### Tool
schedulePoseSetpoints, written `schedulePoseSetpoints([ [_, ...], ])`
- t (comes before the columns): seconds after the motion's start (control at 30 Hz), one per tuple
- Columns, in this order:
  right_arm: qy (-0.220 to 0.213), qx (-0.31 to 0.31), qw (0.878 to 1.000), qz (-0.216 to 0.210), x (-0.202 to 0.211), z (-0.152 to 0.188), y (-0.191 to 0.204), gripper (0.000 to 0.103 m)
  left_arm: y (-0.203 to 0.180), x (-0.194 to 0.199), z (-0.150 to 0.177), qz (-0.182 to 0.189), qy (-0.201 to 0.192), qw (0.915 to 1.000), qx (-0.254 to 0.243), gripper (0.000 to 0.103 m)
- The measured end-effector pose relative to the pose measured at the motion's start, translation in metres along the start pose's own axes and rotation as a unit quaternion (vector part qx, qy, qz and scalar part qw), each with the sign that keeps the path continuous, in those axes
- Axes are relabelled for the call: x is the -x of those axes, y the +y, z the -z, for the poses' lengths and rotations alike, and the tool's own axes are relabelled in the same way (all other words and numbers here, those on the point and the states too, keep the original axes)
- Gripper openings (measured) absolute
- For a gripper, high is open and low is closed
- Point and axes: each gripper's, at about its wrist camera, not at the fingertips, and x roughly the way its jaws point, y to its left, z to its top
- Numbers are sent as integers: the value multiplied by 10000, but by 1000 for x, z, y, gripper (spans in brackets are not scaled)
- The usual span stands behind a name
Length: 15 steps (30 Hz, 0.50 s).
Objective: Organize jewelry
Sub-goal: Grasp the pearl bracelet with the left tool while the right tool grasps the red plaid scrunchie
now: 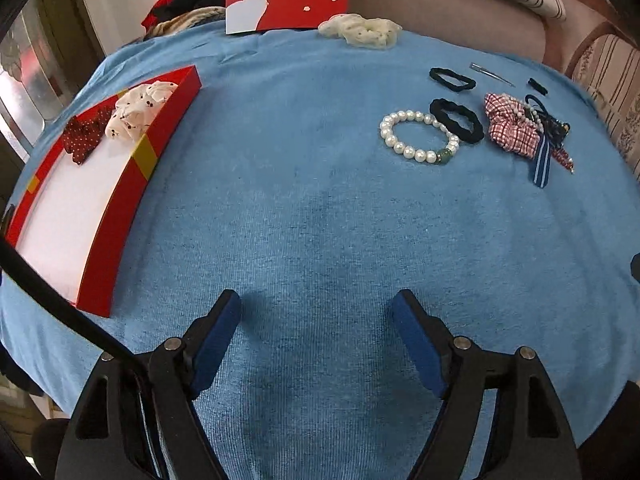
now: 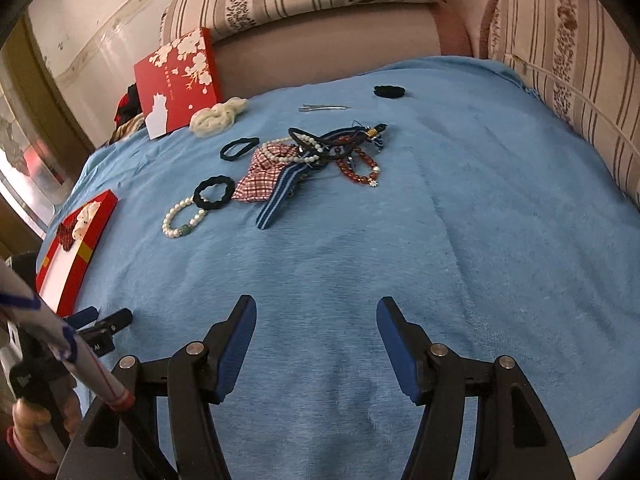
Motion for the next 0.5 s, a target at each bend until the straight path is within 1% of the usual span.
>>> schedulePoseSetpoints([
  [0.03, 6, -27, 10000, -19, -2, 0, -2, 67, 2, -1, 0, -4, 40, 10000, 68, 88],
  [0.07, 8, -47, 10000, -36, -3, -1, -4, 67, 7, -4, 0, 22, 135, 9997, 203, 99],
  [0.1, 12, -65, 10000, -56, -4, -1, -5, 67, 10, -7, 1, 55, 196, 9994, 290, 103],
  [0.23, 25, -143, 9998, -147, -11, -7, -7, 67, 9, -8, 3, 69, 183, 9996, 202, 103],
  [0.3, 33, -153, 9997, -186, -14, -10, -7, 67, 7, -7, 5, 6, 130, 9998, 127, 103],
  [0.33, 42, -150, 9997, -202, -17, -13, -7, 67, 4, -6, 4, -33, 193, 9998, 41, 103],
  [0.37, 56, -145, 9997, -211, -19, -15, -6, 67, 3, -5, 2, -37, 272, 9996, 11, 102],
  [0.4, 66, -140, 9996, -222, -21, -16, -6, 67, 3, -1, 0, 57, 323, 9995, 31, 91],
  [0.43, 82, -132, 9996, -243, -25, -19, -6, 67, 3, 2, -4, 205, 299, 9993, 67, 85],
  [0.47, 92, -128, 9996, -253, -27, -21, -5, 67, 2, 8, -9, 393, 216, 9990, 87, 80],
  [0.5, 108, -124, 9995, -265, -30, -24, -5, 67, 1, 11, -14, 479, 136, 9987, 83, 80],
])
